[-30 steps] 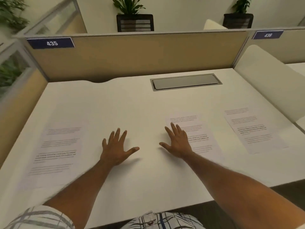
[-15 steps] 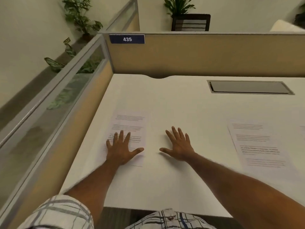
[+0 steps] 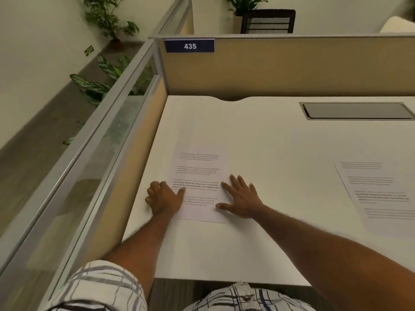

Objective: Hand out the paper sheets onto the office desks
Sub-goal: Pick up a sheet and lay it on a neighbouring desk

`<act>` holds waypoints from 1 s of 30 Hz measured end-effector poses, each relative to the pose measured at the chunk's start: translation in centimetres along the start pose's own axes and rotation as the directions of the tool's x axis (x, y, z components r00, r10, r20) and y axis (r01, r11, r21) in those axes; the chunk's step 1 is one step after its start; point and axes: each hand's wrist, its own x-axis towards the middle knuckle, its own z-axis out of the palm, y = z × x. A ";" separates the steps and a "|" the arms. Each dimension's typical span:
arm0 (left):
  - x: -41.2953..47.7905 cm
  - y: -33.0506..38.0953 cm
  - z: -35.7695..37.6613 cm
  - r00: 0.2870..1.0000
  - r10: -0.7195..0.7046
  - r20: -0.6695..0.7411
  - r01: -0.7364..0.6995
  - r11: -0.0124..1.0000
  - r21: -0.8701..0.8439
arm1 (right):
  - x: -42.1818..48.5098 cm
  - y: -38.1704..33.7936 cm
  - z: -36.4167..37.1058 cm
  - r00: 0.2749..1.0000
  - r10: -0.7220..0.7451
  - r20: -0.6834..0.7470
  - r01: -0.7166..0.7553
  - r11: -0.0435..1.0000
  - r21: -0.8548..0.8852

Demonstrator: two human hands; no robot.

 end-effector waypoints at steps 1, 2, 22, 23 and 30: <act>0.2 -0.1 0.0 1.000 -0.012 0.002 0.012 1.000 -0.010 | 0.0 -0.2 0.1 1.000 0.004 0.005 -0.004 1.000 0.000; 0.4 -0.2 -0.1 1.000 -0.022 0.008 0.022 0.999 -0.023 | -0.1 -0.3 0.1 1.000 0.009 0.008 -0.009 1.000 0.001; -0.5 -1.1 -2.1 0.997 0.042 -0.072 -0.068 0.912 -0.404 | -0.1 -1.0 -0.5 0.998 0.047 0.041 -0.048 0.999 0.018; -0.6 -1.1 -2.1 0.996 0.046 -0.075 -0.074 0.903 -0.423 | -0.2 -1.1 -0.5 0.998 0.048 0.040 -0.050 0.998 0.034; -0.4 -1.4 -1.8 0.997 0.063 -0.043 -0.076 0.741 -0.667 | -1.2 -0.3 -1.4 0.971 0.190 -0.145 -0.097 0.869 0.486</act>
